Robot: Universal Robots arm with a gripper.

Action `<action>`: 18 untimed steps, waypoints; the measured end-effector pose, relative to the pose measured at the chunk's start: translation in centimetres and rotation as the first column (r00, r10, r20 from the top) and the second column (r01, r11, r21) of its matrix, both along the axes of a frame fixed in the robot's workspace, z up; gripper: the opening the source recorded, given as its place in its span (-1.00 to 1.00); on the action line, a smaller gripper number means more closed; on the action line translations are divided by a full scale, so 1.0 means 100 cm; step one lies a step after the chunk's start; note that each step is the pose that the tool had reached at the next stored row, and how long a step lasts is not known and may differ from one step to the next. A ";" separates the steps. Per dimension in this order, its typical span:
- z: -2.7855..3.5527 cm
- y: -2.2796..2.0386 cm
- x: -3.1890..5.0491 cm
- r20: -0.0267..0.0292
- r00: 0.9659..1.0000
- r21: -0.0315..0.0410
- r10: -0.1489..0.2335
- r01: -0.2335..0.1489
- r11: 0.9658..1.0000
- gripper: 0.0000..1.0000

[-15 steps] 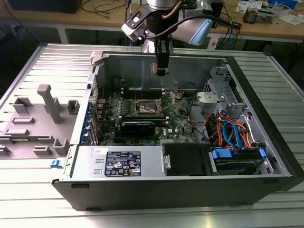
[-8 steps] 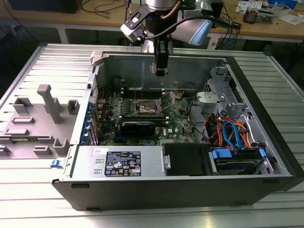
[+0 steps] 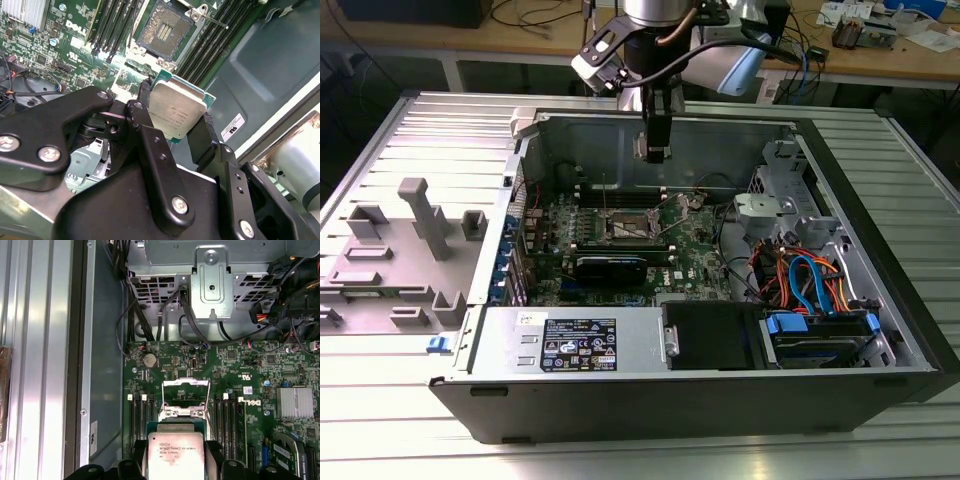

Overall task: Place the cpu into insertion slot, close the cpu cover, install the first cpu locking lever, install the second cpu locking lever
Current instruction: 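Place the cpu into insertion slot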

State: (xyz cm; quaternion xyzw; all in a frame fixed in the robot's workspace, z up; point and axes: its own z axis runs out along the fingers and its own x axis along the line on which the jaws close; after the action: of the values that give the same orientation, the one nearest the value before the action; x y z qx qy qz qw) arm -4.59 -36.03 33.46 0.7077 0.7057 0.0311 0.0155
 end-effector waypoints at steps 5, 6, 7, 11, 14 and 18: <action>-0.0002 0.0000 0.0000 0.000 1.000 0.000 0.000 0.000 1.000 0.08; -0.0002 0.0000 -0.0001 0.000 1.000 0.000 0.000 0.000 1.000 0.08; -0.0005 -0.0001 -0.0012 0.000 1.000 0.000 0.001 -0.001 1.000 0.08; -0.0066 -0.0004 -0.0029 0.000 0.999 0.000 0.048 -0.048 0.999 0.08; -0.0106 -0.0011 -0.0063 0.001 0.998 0.001 0.061 -0.061 0.998 0.08; -0.0205 -0.0021 -0.0100 0.004 0.998 0.002 0.061 -0.061 0.998 0.08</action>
State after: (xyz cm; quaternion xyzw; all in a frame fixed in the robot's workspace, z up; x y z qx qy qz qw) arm -5.59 -36.24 31.42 0.6858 0.7268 0.0334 0.0151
